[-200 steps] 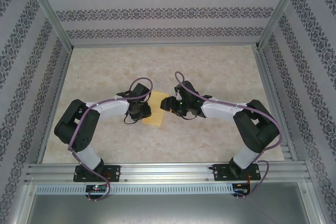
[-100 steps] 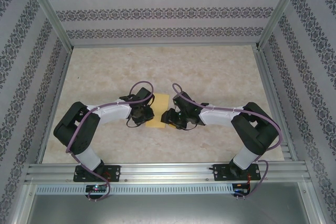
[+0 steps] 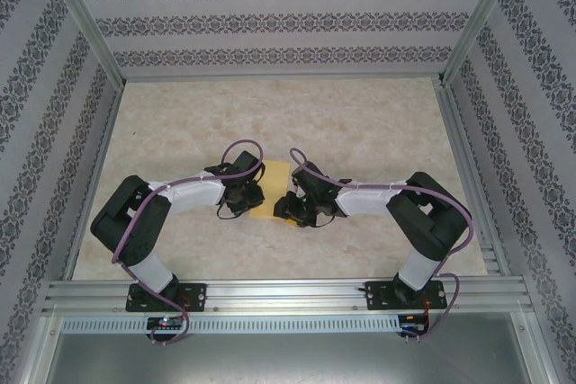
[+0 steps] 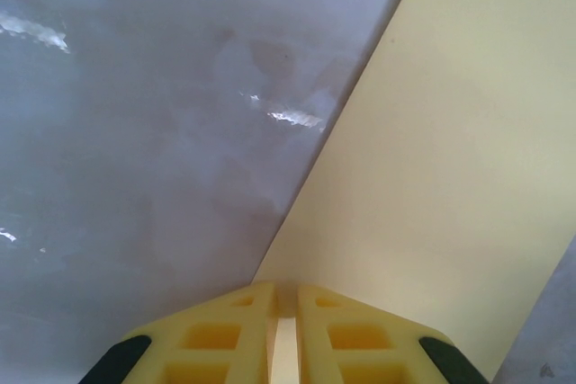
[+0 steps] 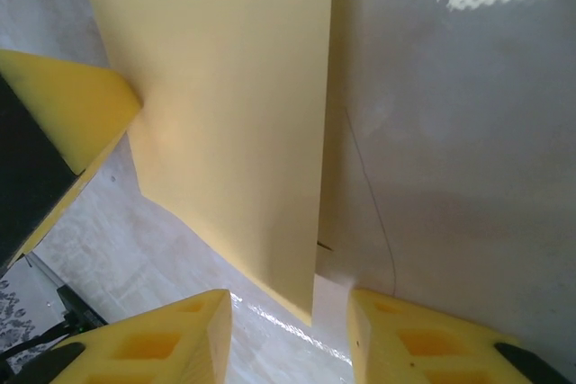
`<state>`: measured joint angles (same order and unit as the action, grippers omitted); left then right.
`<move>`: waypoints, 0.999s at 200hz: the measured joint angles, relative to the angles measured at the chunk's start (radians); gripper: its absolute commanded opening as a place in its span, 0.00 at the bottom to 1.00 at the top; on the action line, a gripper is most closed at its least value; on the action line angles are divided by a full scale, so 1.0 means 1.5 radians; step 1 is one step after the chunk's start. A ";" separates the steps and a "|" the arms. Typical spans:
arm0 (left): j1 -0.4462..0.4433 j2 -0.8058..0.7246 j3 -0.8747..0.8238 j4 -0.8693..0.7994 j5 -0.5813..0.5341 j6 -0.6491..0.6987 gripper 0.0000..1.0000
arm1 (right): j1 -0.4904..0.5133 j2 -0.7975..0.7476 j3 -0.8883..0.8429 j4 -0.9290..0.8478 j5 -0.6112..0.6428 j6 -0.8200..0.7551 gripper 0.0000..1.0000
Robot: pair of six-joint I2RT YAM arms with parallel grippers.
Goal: Fold a paper plane with a square sheet of paper (pick it up from the middle)
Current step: Third fold the triangle at the center of the table.
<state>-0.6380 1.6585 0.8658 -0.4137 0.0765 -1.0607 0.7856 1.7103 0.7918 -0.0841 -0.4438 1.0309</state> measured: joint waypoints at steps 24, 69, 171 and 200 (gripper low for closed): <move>0.000 -0.001 0.000 0.001 0.000 0.000 0.16 | 0.000 0.001 0.000 0.013 -0.005 0.003 0.33; -0.001 -0.004 -0.003 0.002 0.002 0.000 0.16 | 0.000 0.003 0.000 0.040 -0.006 0.018 0.25; -0.012 -0.042 0.040 -0.012 0.036 0.057 0.22 | -0.047 -0.015 -0.020 0.021 -0.012 -0.006 0.00; -0.011 -0.015 0.084 -0.007 0.044 0.084 0.19 | -0.070 -0.022 -0.020 -0.021 -0.033 -0.047 0.00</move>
<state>-0.6548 1.6356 0.9916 -0.4248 0.1429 -0.9348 0.6807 1.6772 0.7620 -0.1158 -0.4927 0.9604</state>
